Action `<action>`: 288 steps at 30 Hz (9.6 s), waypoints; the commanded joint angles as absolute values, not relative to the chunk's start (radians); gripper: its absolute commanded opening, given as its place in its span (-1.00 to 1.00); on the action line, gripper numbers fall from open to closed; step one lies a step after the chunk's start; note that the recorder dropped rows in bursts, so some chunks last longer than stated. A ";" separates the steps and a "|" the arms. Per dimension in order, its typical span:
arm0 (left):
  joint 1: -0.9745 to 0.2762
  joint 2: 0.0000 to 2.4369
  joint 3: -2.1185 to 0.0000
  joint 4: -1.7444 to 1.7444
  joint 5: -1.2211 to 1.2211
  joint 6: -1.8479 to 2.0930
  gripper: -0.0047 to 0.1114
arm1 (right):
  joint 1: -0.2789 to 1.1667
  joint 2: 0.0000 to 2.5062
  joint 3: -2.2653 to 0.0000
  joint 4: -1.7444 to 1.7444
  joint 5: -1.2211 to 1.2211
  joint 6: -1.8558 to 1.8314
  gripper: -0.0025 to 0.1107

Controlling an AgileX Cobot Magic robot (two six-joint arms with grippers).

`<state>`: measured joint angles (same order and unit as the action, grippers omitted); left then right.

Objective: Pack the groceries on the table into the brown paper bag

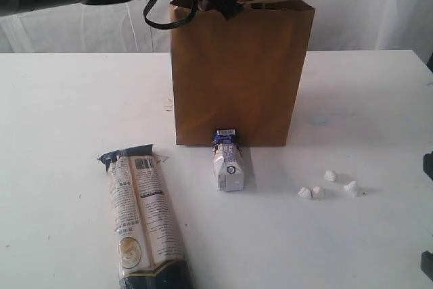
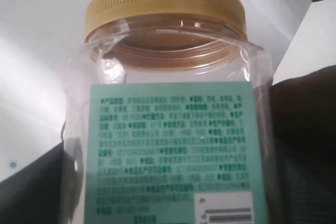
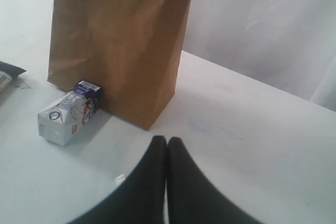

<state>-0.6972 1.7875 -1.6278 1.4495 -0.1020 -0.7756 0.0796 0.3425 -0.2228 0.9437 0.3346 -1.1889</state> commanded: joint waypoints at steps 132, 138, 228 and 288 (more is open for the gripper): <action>-0.051 0.259 -0.272 0.631 0.316 -0.989 -0.92 | 0.636 1.643 -1.158 -0.063 0.724 0.135 0.05; -0.051 0.257 -0.122 0.778 -0.078 -0.983 -0.92 | 0.636 1.742 -1.235 -0.057 0.706 0.199 0.05; -0.051 0.257 -0.100 0.614 0.175 -1.145 -0.92 | 0.588 1.967 -1.303 -0.020 0.536 0.278 -0.26; -0.051 0.257 -0.100 0.614 0.175 -1.145 -0.92 | 0.347 1.737 -1.674 0.585 0.387 -0.499 -0.48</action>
